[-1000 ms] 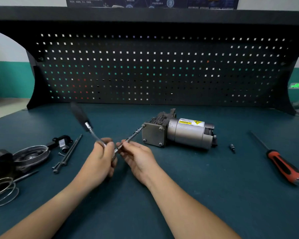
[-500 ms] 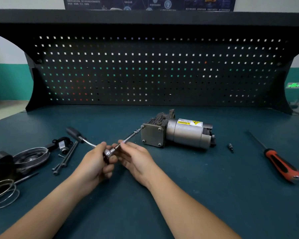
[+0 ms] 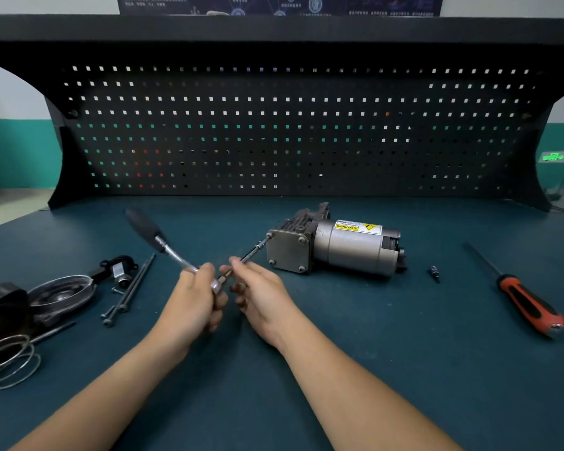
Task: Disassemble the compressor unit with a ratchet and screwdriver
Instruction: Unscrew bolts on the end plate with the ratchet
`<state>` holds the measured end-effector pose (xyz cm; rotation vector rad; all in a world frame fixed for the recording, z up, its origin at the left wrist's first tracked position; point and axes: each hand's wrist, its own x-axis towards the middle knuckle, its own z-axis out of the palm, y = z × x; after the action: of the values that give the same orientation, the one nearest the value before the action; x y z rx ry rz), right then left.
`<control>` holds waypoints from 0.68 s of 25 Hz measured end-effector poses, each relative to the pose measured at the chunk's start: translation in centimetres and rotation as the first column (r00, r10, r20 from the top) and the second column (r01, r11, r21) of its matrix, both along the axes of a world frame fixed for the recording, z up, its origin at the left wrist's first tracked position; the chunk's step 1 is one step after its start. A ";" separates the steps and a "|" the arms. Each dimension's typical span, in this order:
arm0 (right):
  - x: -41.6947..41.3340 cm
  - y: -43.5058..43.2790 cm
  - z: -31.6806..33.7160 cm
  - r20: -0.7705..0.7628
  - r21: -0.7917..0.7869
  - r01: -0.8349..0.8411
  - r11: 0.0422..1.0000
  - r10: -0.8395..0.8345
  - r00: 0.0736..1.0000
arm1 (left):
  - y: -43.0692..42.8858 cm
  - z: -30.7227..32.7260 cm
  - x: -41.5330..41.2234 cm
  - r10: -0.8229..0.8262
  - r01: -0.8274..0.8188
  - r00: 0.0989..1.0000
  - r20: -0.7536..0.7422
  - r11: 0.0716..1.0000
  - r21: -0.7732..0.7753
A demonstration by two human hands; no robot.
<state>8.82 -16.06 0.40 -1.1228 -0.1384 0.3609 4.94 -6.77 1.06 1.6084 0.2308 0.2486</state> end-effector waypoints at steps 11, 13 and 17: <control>0.4 0.1 0.0 -0.131 0.154 0.040 0.987 -0.020 0.991 | 1.5 -0.7 -1.1 -0.260 -0.366 0.878 0.401 0.175 0.914; 0.4 0.0 -0.2 -0.127 0.121 0.019 0.992 -0.004 0.992 | 0.7 -0.5 -1.2 -0.157 -0.238 0.929 0.334 0.438 0.867; 0.2 -0.4 -0.1 -0.095 0.153 -0.036 0.988 0.051 0.994 | 0.0 -0.8 0.4 0.077 -0.092 0.989 0.123 0.988 0.120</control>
<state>9.03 -16.46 0.25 -0.9512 -0.1010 0.4369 5.34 -6.73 0.27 1.7040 0.1962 0.4296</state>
